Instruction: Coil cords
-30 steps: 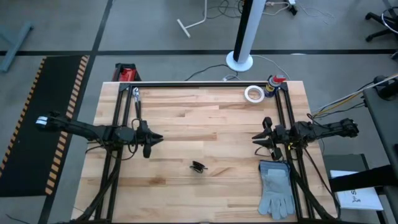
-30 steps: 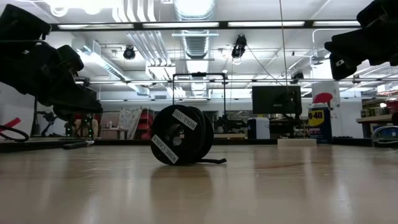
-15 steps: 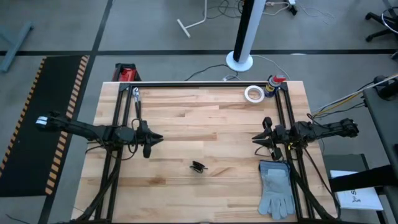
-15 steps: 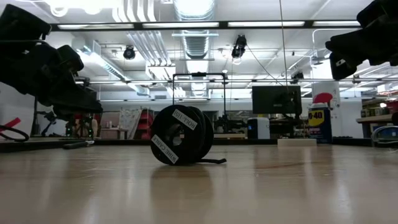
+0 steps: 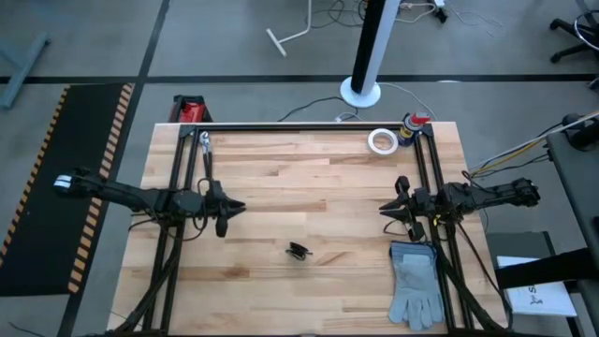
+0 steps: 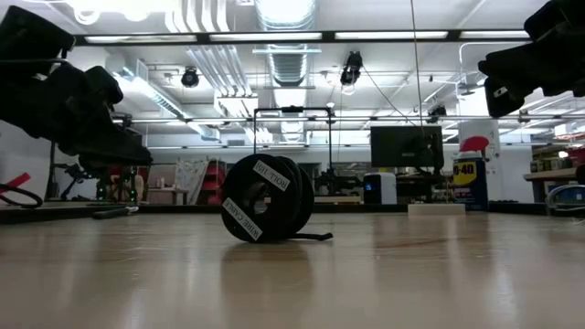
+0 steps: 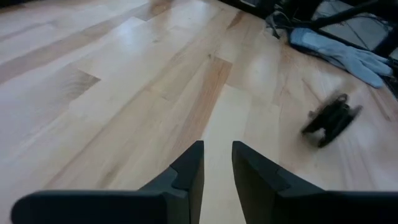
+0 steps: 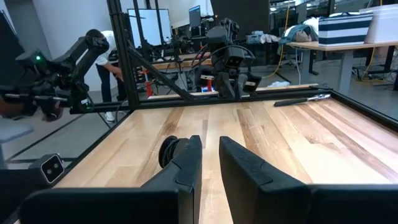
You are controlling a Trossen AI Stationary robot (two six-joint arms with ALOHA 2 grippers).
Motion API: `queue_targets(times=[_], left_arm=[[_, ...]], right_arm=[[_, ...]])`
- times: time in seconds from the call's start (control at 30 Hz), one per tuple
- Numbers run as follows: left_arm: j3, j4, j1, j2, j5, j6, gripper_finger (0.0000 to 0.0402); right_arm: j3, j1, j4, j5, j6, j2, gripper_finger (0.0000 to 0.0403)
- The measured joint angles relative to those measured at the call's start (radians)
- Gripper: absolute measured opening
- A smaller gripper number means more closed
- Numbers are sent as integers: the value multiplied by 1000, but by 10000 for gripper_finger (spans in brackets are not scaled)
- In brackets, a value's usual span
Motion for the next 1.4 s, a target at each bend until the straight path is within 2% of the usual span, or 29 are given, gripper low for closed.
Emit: queue_targets(times=[0.3,0.47,0.77,0.97,1.2,1.4], left_arm=[[0,79,1,0,-12,4,75],[10,146,1,0,63,26,75],[129,148,0,49,180,23,75],[268,98,-1,184,246,23,75],[470,-46,-2,408,249,23,75],[659,-183,-10,616,302,50,75]], right_arm=[[0,0,32,0,98,0,64],[0,0,78,0,173,0,67],[0,0,87,0,289,0,55],[0,0,87,0,316,0,75],[14,1,82,-41,342,2,102],[83,3,46,-53,342,96,118]])
